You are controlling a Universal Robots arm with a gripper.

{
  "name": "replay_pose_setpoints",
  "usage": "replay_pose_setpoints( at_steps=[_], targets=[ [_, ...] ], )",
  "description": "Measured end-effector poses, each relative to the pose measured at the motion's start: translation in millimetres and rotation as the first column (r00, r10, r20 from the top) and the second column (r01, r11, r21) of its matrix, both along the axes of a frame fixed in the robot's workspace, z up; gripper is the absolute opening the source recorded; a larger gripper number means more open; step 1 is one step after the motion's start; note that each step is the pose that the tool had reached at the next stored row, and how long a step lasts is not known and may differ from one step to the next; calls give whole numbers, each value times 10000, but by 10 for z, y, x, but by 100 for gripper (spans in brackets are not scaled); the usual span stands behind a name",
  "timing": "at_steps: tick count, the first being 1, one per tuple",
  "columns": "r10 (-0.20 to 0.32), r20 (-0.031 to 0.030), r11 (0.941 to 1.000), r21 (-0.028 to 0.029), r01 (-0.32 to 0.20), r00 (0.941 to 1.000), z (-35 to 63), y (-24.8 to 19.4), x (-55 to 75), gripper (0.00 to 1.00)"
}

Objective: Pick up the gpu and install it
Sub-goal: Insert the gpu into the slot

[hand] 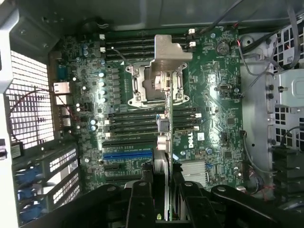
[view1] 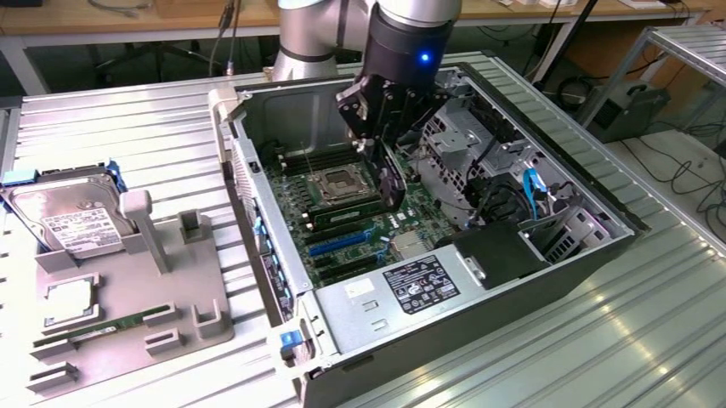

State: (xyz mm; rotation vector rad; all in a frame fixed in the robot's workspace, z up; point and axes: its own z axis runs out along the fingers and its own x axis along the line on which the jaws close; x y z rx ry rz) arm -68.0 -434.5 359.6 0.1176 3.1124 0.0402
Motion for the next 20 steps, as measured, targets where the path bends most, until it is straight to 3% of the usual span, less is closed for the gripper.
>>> replay_pose_setpoints(
  at_steps=[11,20],
  targets=[
    [0,0,10000,-13,0,10000,-110,-8,216,26],
    [1,0,10000,-22,-1,10000,-138,-8,341,26]
  ],
)
